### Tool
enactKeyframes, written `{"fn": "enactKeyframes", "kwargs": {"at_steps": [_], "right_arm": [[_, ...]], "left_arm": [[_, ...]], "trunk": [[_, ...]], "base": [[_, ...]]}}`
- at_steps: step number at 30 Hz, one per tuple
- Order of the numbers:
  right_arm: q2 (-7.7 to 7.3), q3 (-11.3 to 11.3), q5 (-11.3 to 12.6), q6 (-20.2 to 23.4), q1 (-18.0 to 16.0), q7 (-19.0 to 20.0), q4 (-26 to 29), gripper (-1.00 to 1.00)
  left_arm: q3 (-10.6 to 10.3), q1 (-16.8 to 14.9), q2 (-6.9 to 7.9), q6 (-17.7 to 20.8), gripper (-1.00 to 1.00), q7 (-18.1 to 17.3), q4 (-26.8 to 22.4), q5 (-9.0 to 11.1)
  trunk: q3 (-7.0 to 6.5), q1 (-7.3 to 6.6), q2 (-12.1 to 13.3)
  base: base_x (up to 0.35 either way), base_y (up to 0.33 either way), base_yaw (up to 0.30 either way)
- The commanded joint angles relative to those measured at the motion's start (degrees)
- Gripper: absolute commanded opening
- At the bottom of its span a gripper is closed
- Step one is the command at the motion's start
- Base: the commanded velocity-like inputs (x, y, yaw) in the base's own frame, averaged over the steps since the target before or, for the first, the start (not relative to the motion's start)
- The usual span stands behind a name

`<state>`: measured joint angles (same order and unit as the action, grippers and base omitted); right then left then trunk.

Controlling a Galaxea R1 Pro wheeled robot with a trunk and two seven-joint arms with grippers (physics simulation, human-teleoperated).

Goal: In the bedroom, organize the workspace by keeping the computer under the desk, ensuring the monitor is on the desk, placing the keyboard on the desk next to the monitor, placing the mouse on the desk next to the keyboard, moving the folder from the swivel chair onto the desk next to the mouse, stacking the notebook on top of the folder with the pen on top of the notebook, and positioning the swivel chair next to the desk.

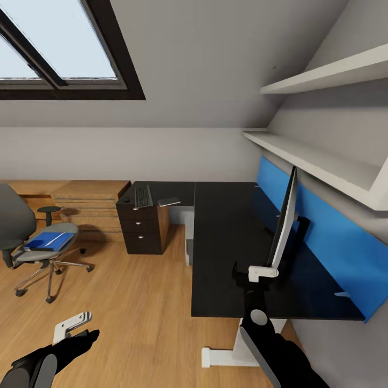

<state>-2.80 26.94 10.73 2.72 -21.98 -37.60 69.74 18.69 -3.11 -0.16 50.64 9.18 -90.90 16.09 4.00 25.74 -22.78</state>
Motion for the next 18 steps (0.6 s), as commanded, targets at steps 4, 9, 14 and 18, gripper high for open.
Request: {"fn": "enactKeyframes", "kwargs": {"at_steps": [4, 9, 14, 18], "right_arm": [[-0.04, 0.1, 0.26, 0.27, -0.08, -0.95, 0.09, 1.0], [-0.02, -0.01, 0.29, 0.27, -0.08, -3.25, 0.06, 1.0], [-0.02, -0.07, 0.33, 0.05, -0.08, -5.21, 0.03, 1.0], [-0.02, -0.12, 0.34, -0.05, -0.08, -5.44, -0.02, 1.0]], "left_arm": [[0.03, -0.06, -0.04, 0.25, 1.0, 0.54, -0.07, 0.54], [0.03, -0.06, -0.04, 0.25, 1.0, 0.56, -0.07, 0.59], [0.03, -0.07, -0.02, 0.25, 1.0, 0.57, -0.07, 0.55], [0.03, -0.06, -0.02, 0.25, 1.0, 0.57, -0.07, 0.58]], "trunk": [[0.13, 0.04, -0.14], [0.13, 0.04, -0.14], [0.13, 0.04, -0.14], [0.13, 0.04, -0.14]], "base": [[0.181, -0.154, 0.0], [0.104, -0.091, 0.0], [0.013, -0.012, 0.0], [0.003, -0.002, 0.0]]}}
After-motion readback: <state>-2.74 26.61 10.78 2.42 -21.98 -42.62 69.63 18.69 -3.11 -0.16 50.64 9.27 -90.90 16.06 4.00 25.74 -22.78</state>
